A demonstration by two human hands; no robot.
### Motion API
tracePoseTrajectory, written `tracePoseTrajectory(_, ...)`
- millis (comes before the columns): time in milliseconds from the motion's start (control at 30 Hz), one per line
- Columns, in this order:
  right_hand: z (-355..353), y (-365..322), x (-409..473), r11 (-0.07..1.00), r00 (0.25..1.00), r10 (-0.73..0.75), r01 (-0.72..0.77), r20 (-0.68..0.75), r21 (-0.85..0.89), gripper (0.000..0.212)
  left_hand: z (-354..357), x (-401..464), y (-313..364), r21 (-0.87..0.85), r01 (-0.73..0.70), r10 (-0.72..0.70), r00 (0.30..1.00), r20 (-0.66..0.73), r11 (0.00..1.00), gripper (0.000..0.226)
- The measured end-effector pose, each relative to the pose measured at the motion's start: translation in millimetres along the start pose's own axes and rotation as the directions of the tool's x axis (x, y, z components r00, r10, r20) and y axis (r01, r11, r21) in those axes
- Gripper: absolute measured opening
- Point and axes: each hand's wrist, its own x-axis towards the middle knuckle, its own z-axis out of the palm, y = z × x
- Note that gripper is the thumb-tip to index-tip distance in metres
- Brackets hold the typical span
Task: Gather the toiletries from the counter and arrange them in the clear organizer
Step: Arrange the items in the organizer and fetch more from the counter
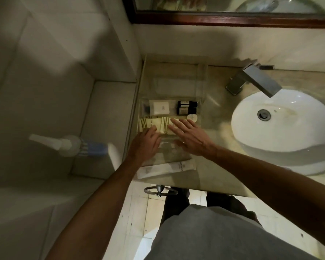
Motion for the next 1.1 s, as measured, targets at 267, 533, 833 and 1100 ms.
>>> tracePoseTrajectory(267,-2.5,-0.4,-3.0,0.996,0.999,0.025,-0.028,-0.03,-0.087,0.069,-5.7,3.1,-8.0,0.08,0.007,-0.006,1.0,-0.007,0.997,0.051)
tracePoseTrajectory(533,-4.7,2.6,-7.6,0.992,0.992,0.126,-0.126,-0.001,-0.02,0.068,-9.6,6.7,2.2,0.067,0.063,-0.07,0.992,0.102,0.996,0.071)
tracePoseTrajectory(833,-34.7,82.9,-108.3,0.913,0.867,0.408,-0.395,-0.287,0.103,0.067,-35.9,111.6,137.9,-0.004,-0.252,0.251,0.966,-0.057,0.968,0.067)
tracePoseTrajectory(1100,-31.9,235.5,-297.3,0.65,0.58,0.758,-0.708,-0.299,0.275,0.066,-12.9,213.7,376.6,-0.068,-0.521,0.522,0.853,-0.009,0.851,0.065)
